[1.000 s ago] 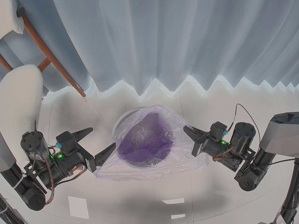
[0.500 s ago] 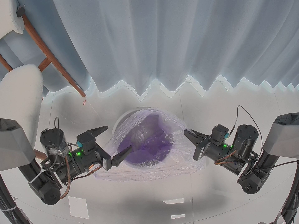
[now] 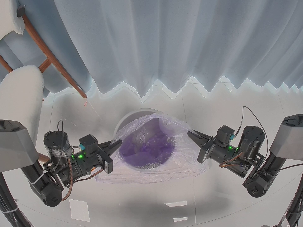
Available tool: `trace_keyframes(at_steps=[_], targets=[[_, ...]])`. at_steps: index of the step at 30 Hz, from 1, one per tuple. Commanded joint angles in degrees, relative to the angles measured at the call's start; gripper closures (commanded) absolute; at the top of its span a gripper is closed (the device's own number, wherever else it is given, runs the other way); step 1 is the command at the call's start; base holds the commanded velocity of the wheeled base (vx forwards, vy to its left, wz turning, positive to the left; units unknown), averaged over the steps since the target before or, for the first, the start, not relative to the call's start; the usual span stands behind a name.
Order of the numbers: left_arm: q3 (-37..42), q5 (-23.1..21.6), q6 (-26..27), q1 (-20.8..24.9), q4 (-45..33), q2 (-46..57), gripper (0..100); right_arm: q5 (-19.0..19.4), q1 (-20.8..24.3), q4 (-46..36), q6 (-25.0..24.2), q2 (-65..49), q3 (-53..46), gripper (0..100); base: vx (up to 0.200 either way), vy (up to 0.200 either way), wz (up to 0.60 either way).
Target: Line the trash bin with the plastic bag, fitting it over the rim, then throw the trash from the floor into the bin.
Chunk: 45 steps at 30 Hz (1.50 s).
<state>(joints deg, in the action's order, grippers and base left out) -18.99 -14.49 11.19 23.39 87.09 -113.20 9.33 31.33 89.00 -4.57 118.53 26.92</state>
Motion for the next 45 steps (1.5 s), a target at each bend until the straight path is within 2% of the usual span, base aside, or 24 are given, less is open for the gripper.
trace_keyframes(at_steps=[1, 9, 13, 17, 18, 19, 20, 29, 33, 34, 35, 36, 37, 38, 41, 45], targets=[[0.54, -0.01, 0.06, -0.19, -1.13, 1.84, 100, 0.08, 0.4, 1.0, 0.0, -0.05, -0.81, 100, 0.2, 0.0, 0.0], [0.98, 0.26, -0.38, -0.1, -0.52, 1.32, 100, 0.08, 0.4, 1.0, -0.09, -0.4, -1.69, 100, 0.2, 0.0, 0.0], [1.77, 0.43, -3.46, 0.78, 1.24, 1.32, 100, 0.08, 0.4, 1.0, -0.35, -0.4, -1.6, 100, 0.2, 0.0, 0.0], [3.35, 2.01, -11.54, 3.24, 1.33, 1.84, 100, 0.08, 0.4, 1.0, -1.76, -0.14, -1.69, 100, 0.05, 0.0, 0.0], [3.35, 2.01, -11.54, 3.24, 1.33, 1.84, 100, 0.08, 0.4, 1.0, -1.76, -0.14, -1.69, 100, 0.0, 0.0, 0.0], [4.75, 1.66, -17.96, 3.5, 1.42, 2.2, 100, 0.08, 0.31, 1.0, -2.64, 0.04, -1.69, 100, 0.0, 0.0, 0.0], [5.28, 1.66, -20.86, 3.5, 1.42, 2.11, 100, 0.17, 0.22, 1.0, -3.08, 0.21, -1.6, 100, 0.0, 0.0, 0.0], [7.66, 1.66, -29.65, 3.33, 1.42, 1.76, 100, 0.08, 0.31, 1.0, -5.18, 1.97, -0.37, 100, 0.0, 0.0, 0.0], [6.25, 1.66, -40.55, 2.53, 1.33, 1.93, 100, -0.01, -0.13, 1.0, -12.13, 2.67, 0.51, 100, 0.0, 0.0, 0.0], [6.16, 1.66, -42.66, 2.53, 1.42, 2.02, 100, -0.01, -0.13, 1.0, -14.59, 2.58, 0.42, 100, 0.0, 0.0, 0.0], [6.16, 1.66, -43.1, 2.53, 1.33, 2.11, 100, -0.01, -0.04, 1.0, -15.03, 2.58, 0.42, 100, 0.0, 0.0, 0.0], [5.81, 1.66, -47.75, 2.45, 1.33, 2.11, 100, -0.01, -0.04, 1.0, -20.04, 2.67, 0.77, 100, 0.0, 0.0, 0.0], [5.72, 1.66, -48.46, 2.45, 1.33, 2.02, 100, -0.01, -0.04, 1.0, -20.83, 2.67, 0.86, 100, 0.0, 0.0, 0.0], [5.02, 1.57, -51.71, 2.01, 1.33, 1.76, 100, -0.01, -0.04, 1.0, -24.61, 2.76, 1.56, 100, 0.0, 0.0, 0.0], [2.73, 1.49, -55.93, -0.19, 1.33, 0.97, 100, -0.1, -0.39, 1.0, -31.64, 3.99, 3.76, 100, 0.0, 0.0, 0.0], [-0.78, 1.4, -58.56, -2.21, 1.24, -2.11, 100, -0.45, -0.57, 1.0, -38.06, 6.01, 5.87, 100, 0.0, 0.0, 0.0]])
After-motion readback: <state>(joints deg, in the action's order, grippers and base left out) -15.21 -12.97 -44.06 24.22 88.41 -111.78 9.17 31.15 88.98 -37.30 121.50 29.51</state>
